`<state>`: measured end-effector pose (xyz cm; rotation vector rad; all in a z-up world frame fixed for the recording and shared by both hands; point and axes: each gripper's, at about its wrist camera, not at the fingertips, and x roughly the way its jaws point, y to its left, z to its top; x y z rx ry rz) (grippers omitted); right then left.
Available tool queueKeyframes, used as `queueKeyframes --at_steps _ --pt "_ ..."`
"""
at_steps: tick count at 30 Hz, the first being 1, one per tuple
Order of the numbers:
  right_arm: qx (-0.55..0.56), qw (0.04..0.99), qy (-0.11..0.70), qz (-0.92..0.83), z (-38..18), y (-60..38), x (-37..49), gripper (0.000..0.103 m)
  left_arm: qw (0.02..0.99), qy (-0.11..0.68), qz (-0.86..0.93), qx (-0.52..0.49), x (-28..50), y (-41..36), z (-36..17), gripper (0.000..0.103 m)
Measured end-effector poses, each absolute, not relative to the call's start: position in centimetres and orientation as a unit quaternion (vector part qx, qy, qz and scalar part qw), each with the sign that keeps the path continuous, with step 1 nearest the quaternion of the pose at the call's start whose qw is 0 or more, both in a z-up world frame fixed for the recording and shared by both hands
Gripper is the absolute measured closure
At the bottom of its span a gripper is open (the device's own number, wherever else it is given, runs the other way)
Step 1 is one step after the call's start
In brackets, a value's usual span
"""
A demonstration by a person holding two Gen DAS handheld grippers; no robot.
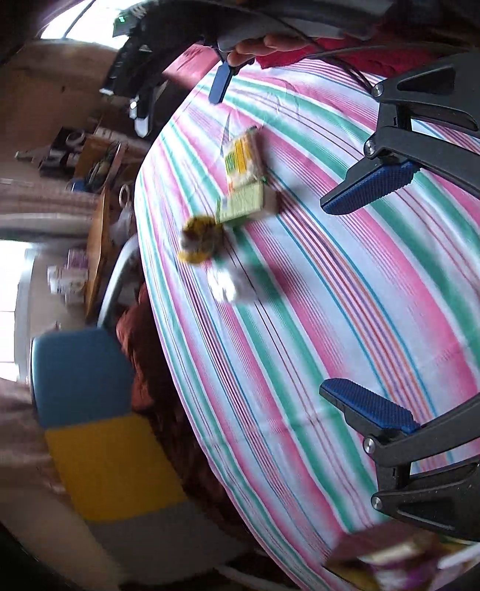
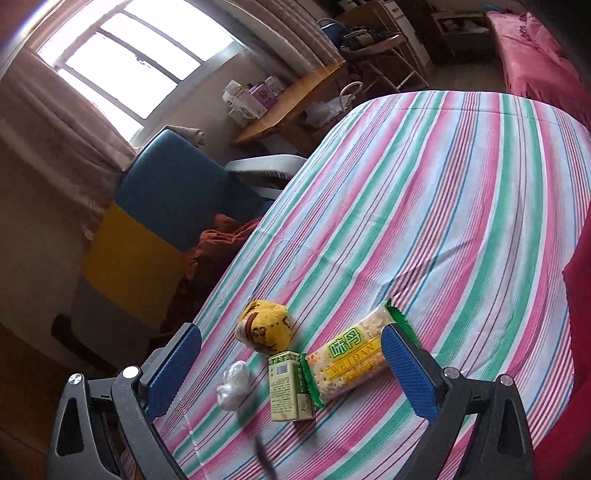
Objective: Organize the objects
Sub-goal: 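Lower the left tool onto the green juice box and close on it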
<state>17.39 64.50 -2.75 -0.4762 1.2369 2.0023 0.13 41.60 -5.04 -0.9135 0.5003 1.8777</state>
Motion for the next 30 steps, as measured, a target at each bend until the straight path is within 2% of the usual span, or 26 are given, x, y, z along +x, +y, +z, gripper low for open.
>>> queueKeyframes --at_steps 4,14,16,20,23,30 --pt "-0.172 0.356 0.484 0.781 -2.5 64.5 17.7 0.003 0.509 0.211 0.747 -0.372 0.4 45.3 -5.5 0.014" --pt "-0.155 0.338 0.511 0.775 -3.2 64.9 17.8 0.003 0.546 0.233 0.709 -0.38 0.9 53.8 -7.4 0.026" --pt "-0.159 0.334 0.51 0.777 -3.3 64.9 17.6 0.003 0.545 0.246 0.707 -0.378 1.2 55.3 -8.0 0.032" --pt "-0.168 0.333 0.506 0.778 -3.4 65.0 17.2 0.003 0.538 0.261 0.699 -0.392 1.0 57.4 -10.0 0.062" --pt "-0.181 0.331 0.502 0.779 -3.6 65.0 16.8 0.003 0.541 0.247 0.699 -0.398 0.5 57.0 -10.4 0.074" --pt "-0.199 0.328 0.502 0.775 -4.1 65.1 16.3 0.003 0.53 0.227 0.71 -0.404 0.5 51.7 -10.2 0.073"
